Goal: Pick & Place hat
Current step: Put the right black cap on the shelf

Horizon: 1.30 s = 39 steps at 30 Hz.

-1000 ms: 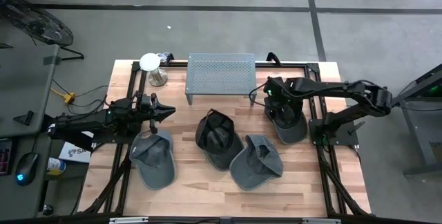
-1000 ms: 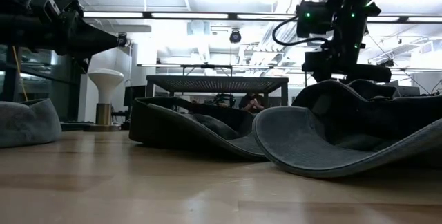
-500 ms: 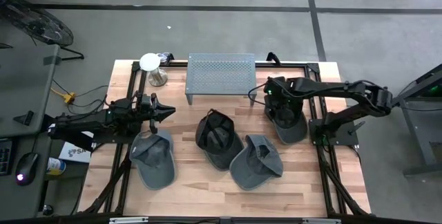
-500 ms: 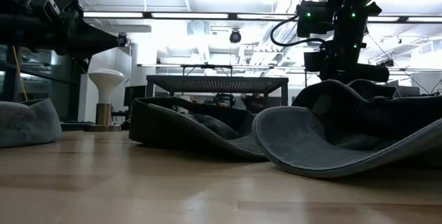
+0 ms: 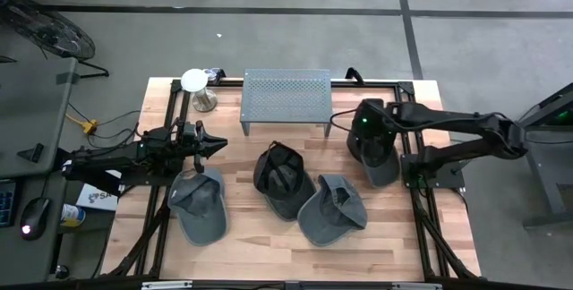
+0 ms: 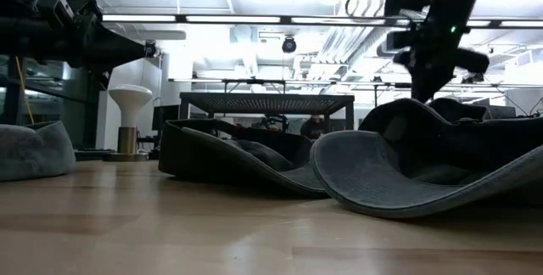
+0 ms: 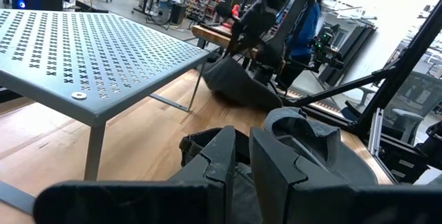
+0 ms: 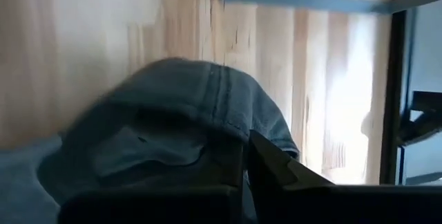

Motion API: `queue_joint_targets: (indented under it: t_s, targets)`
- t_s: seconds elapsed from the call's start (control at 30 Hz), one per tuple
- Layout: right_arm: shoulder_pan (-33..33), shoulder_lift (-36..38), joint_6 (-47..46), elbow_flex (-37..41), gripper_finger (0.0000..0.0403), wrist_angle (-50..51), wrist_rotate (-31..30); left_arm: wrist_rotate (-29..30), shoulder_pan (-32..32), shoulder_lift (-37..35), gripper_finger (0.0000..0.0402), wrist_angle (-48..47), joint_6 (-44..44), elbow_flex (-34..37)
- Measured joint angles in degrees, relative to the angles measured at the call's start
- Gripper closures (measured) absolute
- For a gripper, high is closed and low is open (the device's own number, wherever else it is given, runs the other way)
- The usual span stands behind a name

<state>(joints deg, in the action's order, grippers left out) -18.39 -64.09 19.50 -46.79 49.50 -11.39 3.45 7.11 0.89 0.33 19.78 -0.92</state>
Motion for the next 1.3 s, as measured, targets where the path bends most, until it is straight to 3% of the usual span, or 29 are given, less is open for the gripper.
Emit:
queue_joint_targets:
  t_s: [0.17,0.37,0.87,1.3]
  targets:
    - [2.3,5.5,-7.3,-3.8,0.04,4.1,-0.6,0.0,0.0,0.0,0.0356,0.0,0.0,0.0]
    - [3.7,9.3,-9.7,-11.8,0.0401,5.6,-0.3,0.0,0.0,0.0,0.0356,0.0,0.0,0.0]
    - [4.3,9.8,-4.2,-32.9,0.0402,7.2,8.1,0.0,0.0,0.0,0.0356,0.0,0.0,0.0]
    - [4.3,9.9,-0.6,-38.4,0.0403,-0.6,17.9,0.0,0.0,0.0,0.0356,0.0,0.0,0.0]
